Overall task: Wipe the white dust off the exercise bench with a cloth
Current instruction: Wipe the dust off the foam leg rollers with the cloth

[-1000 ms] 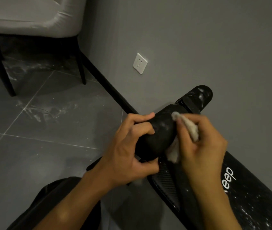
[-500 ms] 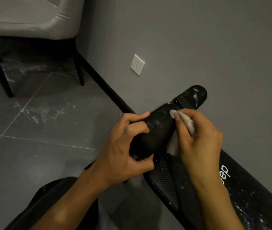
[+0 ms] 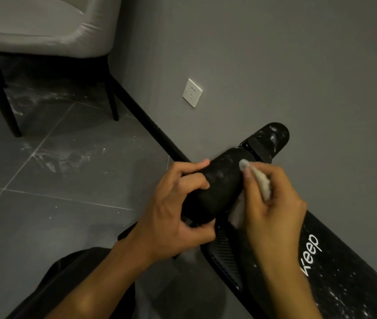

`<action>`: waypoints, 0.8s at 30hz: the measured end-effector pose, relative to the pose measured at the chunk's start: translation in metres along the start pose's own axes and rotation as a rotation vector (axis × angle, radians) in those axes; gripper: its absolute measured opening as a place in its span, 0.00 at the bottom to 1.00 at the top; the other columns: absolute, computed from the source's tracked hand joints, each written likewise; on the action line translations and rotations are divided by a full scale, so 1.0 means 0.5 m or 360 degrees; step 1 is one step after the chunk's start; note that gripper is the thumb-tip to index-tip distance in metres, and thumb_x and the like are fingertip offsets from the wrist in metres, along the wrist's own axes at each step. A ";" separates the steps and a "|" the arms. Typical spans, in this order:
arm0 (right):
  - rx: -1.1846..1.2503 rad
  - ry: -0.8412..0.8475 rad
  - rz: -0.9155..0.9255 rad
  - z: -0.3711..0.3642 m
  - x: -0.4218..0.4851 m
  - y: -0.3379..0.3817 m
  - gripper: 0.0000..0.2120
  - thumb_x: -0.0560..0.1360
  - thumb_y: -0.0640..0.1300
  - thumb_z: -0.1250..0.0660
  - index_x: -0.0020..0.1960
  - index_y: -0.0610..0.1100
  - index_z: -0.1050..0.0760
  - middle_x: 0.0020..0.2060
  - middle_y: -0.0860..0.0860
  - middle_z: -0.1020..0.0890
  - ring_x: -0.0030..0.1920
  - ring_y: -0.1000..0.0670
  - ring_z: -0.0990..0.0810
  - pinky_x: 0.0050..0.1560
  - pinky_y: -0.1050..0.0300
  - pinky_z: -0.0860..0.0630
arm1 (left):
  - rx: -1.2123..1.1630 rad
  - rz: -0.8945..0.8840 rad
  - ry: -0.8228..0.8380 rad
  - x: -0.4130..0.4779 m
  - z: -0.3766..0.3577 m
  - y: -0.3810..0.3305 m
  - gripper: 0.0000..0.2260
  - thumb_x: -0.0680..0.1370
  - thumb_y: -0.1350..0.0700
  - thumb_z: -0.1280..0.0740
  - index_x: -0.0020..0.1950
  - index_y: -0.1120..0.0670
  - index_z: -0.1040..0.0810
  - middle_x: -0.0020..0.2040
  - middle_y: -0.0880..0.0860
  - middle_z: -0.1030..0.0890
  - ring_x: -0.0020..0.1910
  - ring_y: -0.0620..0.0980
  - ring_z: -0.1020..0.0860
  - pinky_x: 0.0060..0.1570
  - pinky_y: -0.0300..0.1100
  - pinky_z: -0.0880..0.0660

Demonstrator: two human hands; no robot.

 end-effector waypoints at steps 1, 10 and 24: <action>0.0033 0.0030 0.0062 -0.009 -0.014 0.016 0.06 0.79 0.42 0.32 0.54 0.48 0.20 0.48 0.57 0.17 0.47 0.58 0.17 0.45 0.68 0.23 | -0.0005 0.0001 0.0002 0.000 0.000 0.002 0.27 0.68 0.55 0.24 0.63 0.51 0.32 0.69 0.58 0.28 0.65 0.53 0.24 0.52 0.52 0.21; 0.0005 0.0138 0.0077 -0.013 0.023 0.013 0.04 0.78 0.44 0.31 0.52 0.50 0.20 0.46 0.58 0.17 0.45 0.60 0.18 0.44 0.68 0.22 | 0.0015 -0.0018 0.0015 -0.002 -0.002 0.002 0.26 0.69 0.56 0.24 0.63 0.50 0.31 0.71 0.56 0.30 0.66 0.56 0.25 0.53 0.53 0.21; 0.0097 -0.0017 -0.0038 0.000 0.011 -0.011 0.02 0.78 0.50 0.33 0.50 0.56 0.23 0.43 0.66 0.18 0.45 0.62 0.18 0.43 0.73 0.25 | 0.0229 -0.0162 0.0055 -0.012 -0.005 -0.013 0.26 0.68 0.61 0.25 0.62 0.47 0.29 0.73 0.56 0.32 0.65 0.58 0.29 0.59 0.43 0.28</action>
Point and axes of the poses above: each hand's wrist, its own x-axis towards the middle knuckle, its own z-axis out of the back of the hand, y = z × x, the point moved 10 cm from there along x, towards the middle knuckle
